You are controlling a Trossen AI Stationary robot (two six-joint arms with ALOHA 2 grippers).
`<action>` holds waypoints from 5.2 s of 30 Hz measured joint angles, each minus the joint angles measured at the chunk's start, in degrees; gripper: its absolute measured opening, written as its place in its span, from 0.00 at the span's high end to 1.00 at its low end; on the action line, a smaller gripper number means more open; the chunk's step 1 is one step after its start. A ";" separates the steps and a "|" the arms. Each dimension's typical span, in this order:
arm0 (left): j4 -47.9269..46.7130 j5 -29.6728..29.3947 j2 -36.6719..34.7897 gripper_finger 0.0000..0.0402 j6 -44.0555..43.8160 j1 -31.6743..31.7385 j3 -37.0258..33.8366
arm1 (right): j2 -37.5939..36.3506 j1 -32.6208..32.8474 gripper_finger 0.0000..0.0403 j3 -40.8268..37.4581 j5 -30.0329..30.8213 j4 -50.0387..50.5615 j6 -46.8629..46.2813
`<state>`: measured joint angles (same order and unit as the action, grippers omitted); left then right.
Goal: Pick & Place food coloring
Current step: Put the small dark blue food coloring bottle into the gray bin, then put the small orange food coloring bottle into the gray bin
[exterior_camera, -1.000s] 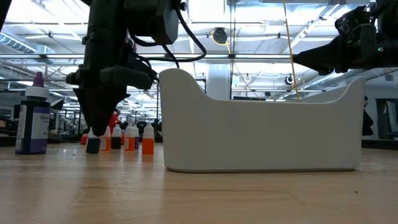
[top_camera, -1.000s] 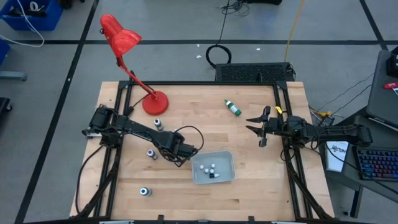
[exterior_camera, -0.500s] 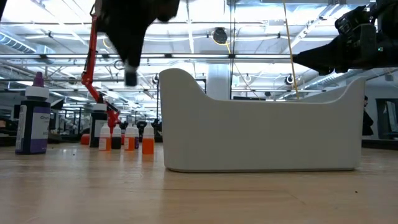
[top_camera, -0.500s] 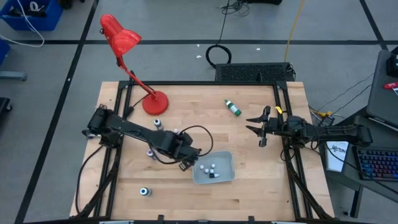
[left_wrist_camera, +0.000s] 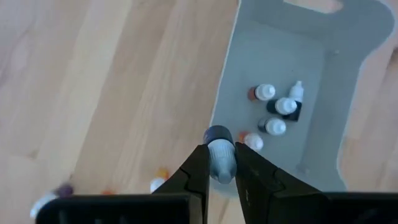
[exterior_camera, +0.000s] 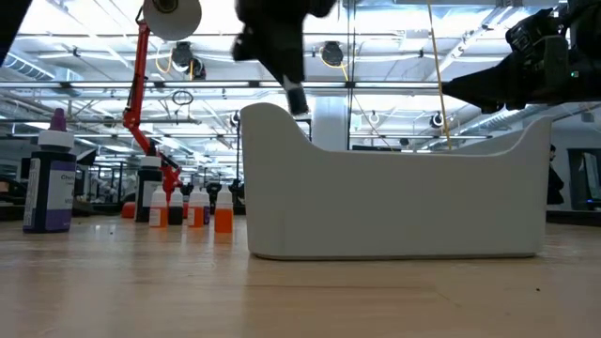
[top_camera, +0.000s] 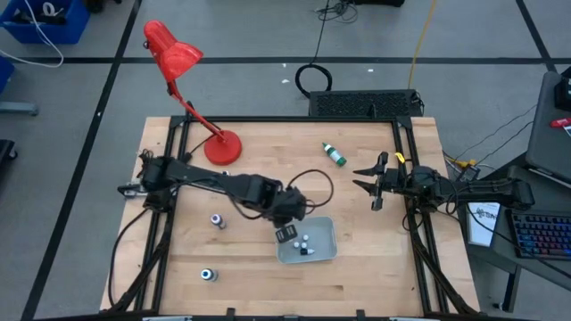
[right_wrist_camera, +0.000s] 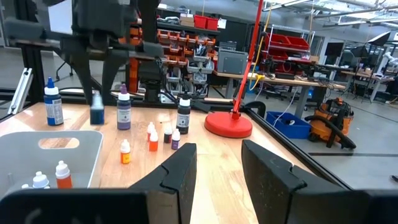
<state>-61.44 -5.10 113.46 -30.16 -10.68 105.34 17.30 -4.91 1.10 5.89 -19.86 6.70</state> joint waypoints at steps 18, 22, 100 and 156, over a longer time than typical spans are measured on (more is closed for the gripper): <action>-5.76 3.70 15.06 0.86 7.19 -0.24 12.26 | 0.00 0.01 0.71 0.00 0.02 -0.02 0.00; -5.64 4.12 16.40 0.86 7.01 -0.45 12.24 | 0.00 0.02 0.71 0.00 0.00 -0.02 0.02; -27.91 -5.80 18.31 0.48 0.26 -2.29 21.70 | 0.03 0.02 0.71 0.00 0.02 -0.07 0.01; 25.74 -0.86 -20.61 0.47 8.50 2.71 -43.91 | 0.70 0.02 0.71 0.00 0.02 -1.23 0.00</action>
<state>-35.71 -5.96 92.86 -21.66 -7.97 61.43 18.00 -4.89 1.10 5.91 -21.09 6.70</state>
